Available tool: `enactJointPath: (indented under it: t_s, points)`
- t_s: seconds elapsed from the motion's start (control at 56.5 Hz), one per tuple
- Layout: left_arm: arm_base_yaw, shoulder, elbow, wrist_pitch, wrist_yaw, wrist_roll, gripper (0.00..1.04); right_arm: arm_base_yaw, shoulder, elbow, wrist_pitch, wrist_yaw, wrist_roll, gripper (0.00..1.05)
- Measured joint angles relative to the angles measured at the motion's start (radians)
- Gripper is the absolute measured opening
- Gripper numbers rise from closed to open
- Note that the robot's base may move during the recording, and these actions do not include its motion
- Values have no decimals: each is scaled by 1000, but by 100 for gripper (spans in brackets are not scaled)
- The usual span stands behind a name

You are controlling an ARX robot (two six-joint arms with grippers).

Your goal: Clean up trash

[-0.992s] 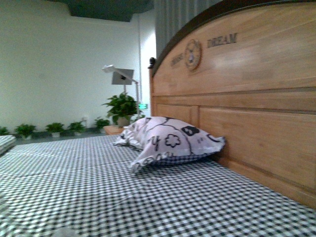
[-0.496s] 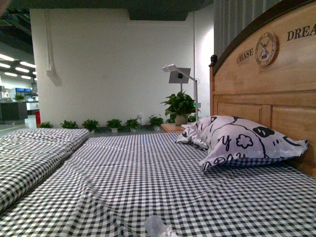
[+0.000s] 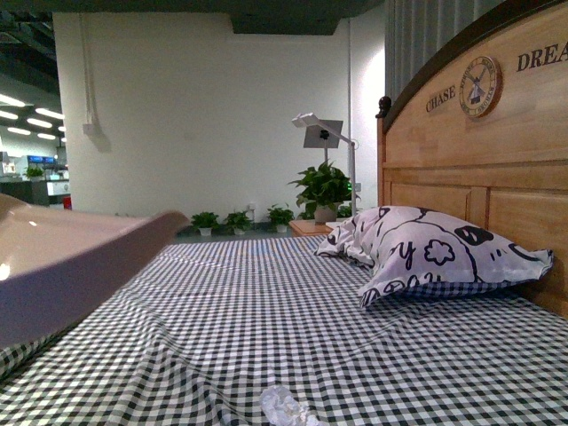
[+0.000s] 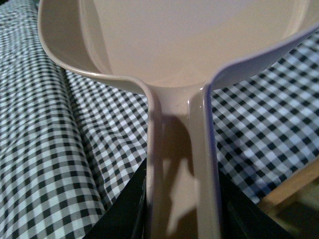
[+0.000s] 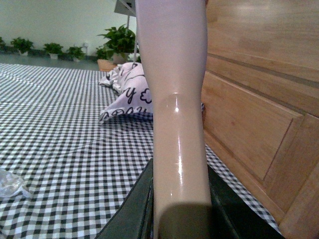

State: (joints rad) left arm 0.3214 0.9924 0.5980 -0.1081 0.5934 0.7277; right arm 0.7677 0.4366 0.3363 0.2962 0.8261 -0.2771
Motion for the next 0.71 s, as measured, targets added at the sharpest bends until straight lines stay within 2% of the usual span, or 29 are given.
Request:
enactJointPath:
  t_s: [0.124, 0.337, 0.709]
  points:
    - [-55, 95, 21, -13, 10, 126, 27, 0, 0, 0, 0, -3, 0, 21]
    - [-126, 205, 57, -10, 11, 175, 27, 0, 0, 0, 0, -3, 0, 21]
    - [-158, 359, 113, -34, -6, 232, 27, 0, 0, 0, 0, -3, 0, 21]
